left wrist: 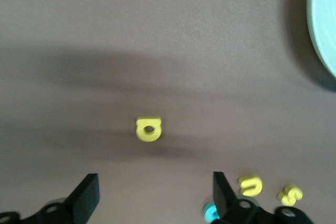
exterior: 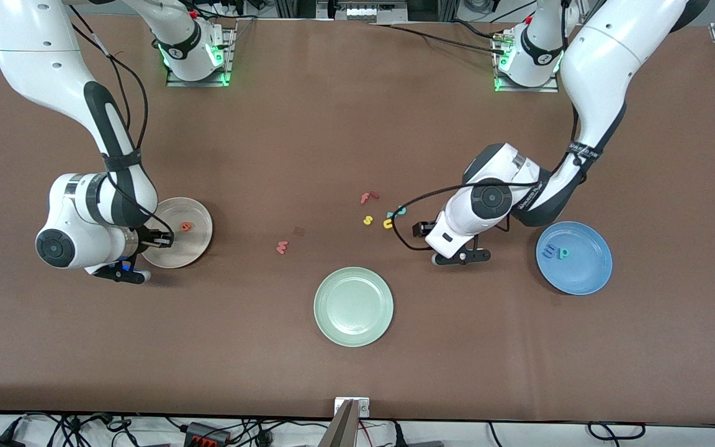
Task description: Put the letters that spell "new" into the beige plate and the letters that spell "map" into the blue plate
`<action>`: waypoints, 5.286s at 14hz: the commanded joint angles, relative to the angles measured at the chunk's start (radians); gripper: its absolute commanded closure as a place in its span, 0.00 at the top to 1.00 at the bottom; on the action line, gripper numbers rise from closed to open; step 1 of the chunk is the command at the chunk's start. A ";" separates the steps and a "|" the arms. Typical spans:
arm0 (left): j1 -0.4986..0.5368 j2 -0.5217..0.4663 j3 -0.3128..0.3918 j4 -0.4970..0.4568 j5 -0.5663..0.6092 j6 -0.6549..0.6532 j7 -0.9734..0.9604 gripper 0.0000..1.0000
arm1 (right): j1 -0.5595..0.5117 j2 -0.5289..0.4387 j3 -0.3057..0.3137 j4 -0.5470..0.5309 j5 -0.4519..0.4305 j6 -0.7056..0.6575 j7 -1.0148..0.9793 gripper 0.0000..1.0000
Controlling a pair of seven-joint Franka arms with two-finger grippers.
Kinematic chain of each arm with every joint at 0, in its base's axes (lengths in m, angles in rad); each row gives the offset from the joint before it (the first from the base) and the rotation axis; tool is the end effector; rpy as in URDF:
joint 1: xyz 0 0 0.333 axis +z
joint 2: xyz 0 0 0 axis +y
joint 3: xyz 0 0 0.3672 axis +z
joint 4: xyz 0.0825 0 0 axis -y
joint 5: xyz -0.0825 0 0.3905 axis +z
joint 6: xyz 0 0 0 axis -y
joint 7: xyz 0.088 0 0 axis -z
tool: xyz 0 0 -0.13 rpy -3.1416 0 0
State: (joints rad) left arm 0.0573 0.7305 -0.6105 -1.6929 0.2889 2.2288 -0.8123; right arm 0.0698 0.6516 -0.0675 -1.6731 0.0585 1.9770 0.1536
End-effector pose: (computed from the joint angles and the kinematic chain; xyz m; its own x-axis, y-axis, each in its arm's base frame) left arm 0.6293 -0.3098 0.2382 0.9722 0.1756 -0.1546 0.1911 -0.9773 0.0912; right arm 0.6680 0.0109 0.2163 0.9258 -0.1746 -0.3353 -0.1675 -0.9846 0.0501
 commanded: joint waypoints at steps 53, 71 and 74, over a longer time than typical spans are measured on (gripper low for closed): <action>0.472 -0.065 -0.079 0.106 0.173 -0.429 0.862 1.00 | 0.182 -0.177 0.038 -0.121 -0.040 0.086 0.272 0.09; 0.270 -0.343 0.047 0.329 -0.210 -0.943 0.777 1.00 | 0.081 -0.127 0.043 -0.268 -0.022 0.370 0.147 1.00; 0.172 -0.404 0.254 0.328 -0.330 -0.934 0.795 1.00 | 0.079 -0.178 0.043 -0.208 -0.020 0.263 0.174 1.00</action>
State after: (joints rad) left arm 0.2914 0.3867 -0.4915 -1.3392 0.0346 1.2798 -0.0357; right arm 0.1590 0.5118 -0.0339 -1.9310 0.0318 2.3214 0.2997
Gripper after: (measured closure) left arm 0.000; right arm 0.278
